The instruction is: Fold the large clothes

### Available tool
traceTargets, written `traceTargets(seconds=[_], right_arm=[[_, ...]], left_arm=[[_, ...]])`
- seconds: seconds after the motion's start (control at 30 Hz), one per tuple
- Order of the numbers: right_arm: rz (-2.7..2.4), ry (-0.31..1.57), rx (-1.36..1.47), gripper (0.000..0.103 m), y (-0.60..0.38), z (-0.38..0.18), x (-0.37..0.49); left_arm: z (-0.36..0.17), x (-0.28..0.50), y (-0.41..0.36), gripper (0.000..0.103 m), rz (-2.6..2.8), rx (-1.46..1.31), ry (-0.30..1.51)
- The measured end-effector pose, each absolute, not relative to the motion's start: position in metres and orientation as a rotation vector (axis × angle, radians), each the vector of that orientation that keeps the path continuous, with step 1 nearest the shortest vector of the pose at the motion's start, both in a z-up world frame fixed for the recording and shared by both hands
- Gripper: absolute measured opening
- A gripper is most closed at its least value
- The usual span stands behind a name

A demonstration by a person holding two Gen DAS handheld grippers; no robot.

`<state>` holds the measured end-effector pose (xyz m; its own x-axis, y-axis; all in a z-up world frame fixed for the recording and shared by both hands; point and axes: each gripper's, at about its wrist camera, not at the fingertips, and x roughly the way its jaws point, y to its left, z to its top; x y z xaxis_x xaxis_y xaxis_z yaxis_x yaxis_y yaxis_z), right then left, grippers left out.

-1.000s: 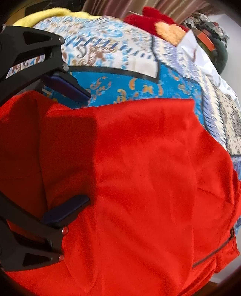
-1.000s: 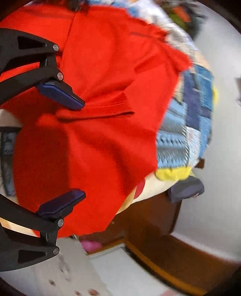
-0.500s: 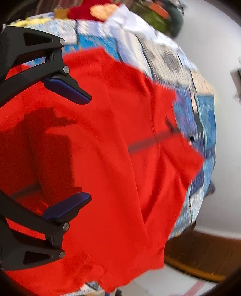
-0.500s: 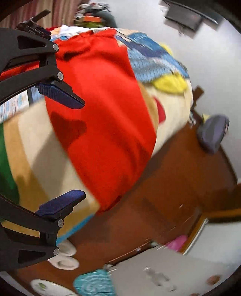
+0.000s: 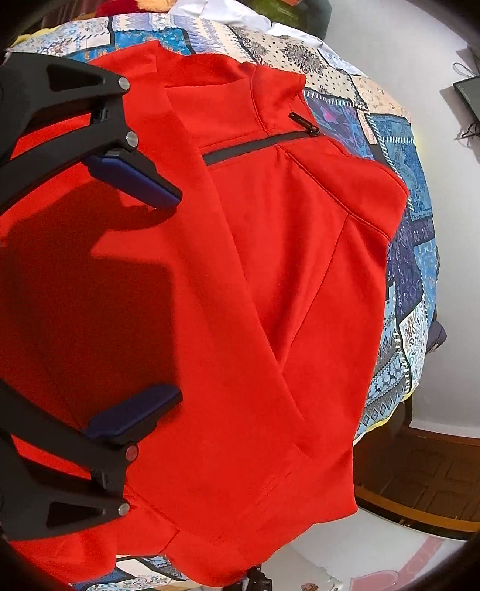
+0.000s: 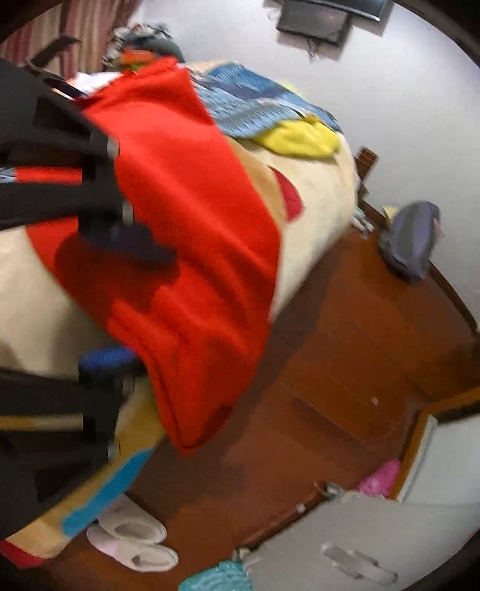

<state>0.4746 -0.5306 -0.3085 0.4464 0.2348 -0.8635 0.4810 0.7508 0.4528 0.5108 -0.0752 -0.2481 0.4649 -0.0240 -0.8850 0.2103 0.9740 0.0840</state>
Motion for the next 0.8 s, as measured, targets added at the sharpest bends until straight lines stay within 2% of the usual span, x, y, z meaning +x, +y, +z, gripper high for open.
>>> traceTargets(seconds=[0.03, 0.13, 0.4, 0.57, 0.67, 0.8], right_arm=[[-0.163, 1.114, 0.740, 0.012, -0.528, -0.304, 0.477], [-0.127, 1.040, 0.666, 0.008, -0.514, -0.271, 0.482], [0.120, 0.836, 0.544, 0.007, -0.438, -0.141, 0.490], [0.294, 0.782, 0.462, 0.007, -0.354, -0.078, 0.491], [0.401, 0.792, 0.394, 0.007, -0.289, -0.061, 0.490], [0.513, 0.861, 0.320, 0.007, -0.199, -0.070, 0.491]], left_arm=[[-0.247, 0.508, -0.074, 0.097, -0.144, 0.196, 1.079], [-0.242, 0.500, -0.072, 0.097, -0.130, 0.235, 1.060], [-0.195, 0.468, -0.043, 0.097, -0.111, 0.198, 0.968], [-0.154, 0.441, -0.004, 0.097, -0.069, 0.164, 0.886], [-0.132, 0.420, 0.026, 0.097, -0.046, 0.130, 0.838], [-0.113, 0.392, 0.071, 0.098, -0.005, 0.091, 0.795]])
